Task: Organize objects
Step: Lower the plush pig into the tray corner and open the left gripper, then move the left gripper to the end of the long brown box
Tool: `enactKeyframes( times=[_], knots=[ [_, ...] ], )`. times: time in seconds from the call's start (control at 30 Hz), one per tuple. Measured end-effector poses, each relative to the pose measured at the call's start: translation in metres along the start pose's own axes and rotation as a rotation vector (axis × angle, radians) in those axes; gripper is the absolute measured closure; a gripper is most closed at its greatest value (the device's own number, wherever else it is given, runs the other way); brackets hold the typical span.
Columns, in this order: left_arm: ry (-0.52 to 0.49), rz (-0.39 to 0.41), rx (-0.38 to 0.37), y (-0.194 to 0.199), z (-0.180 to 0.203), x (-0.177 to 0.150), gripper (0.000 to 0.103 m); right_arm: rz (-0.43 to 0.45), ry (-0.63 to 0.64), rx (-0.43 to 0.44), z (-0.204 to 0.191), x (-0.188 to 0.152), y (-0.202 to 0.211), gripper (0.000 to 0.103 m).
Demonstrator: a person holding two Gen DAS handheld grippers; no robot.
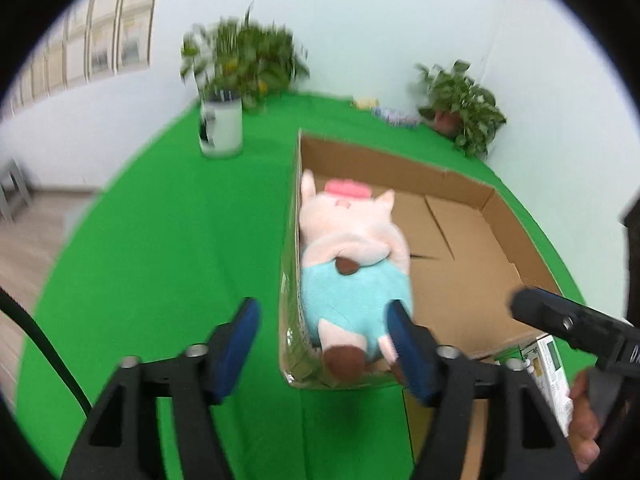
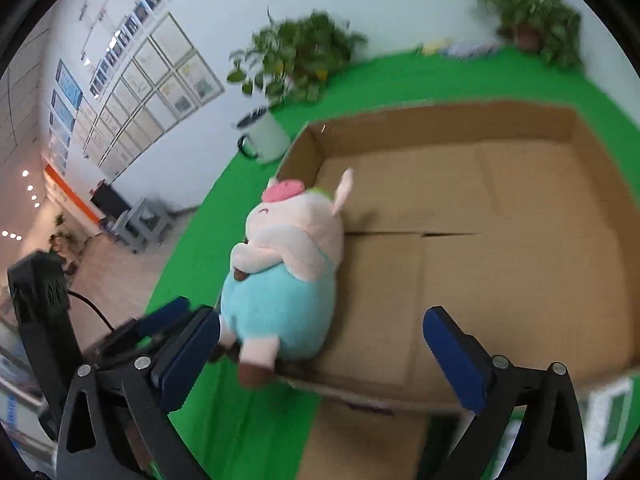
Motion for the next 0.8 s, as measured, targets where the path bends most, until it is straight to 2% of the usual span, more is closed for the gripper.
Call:
enactKeyframes(
  times=[0.03,0.13,0.2,0.43,0.6,0.8],
  knots=[
    [-0.013,0.046,0.015,0.013,0.003,0.0,0.022,0.033,0.016,-0.036,0.002,-0.008,0.016,0.001],
    [-0.066,0.167,0.024,0.051,0.025,-0.005,0.022,0.104,0.102,-0.178,0.004,-0.037,0.053,0.001],
    [-0.078,0.195,0.013,0.068,0.039,-0.013,0.022,0.132,0.124,-0.215,0.006,-0.052,0.069,0.001],
    [-0.088,0.211,-0.069,0.099,0.087,-0.037,0.022,0.161,0.134,-0.265,0.017,-0.089,0.112,0.001],
    [-0.113,0.202,-0.03,0.106,0.103,-0.05,0.022,0.181,0.14,-0.264,0.024,-0.102,0.135,0.001],
    [-0.094,0.196,-0.045,0.111,0.106,-0.061,0.022,0.175,0.157,-0.285,0.028,-0.109,0.141,0.001]
  ],
)
Point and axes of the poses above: each gripper's, at about its wrist camera, not at the fingertips, and y roughly against the way its jaws point, z to its right, x to its top, the point moved 8 cm from there along -y, roughly the way its jaws point, and after that the axes turned 6 degrees about x, right-handed, at the moved point
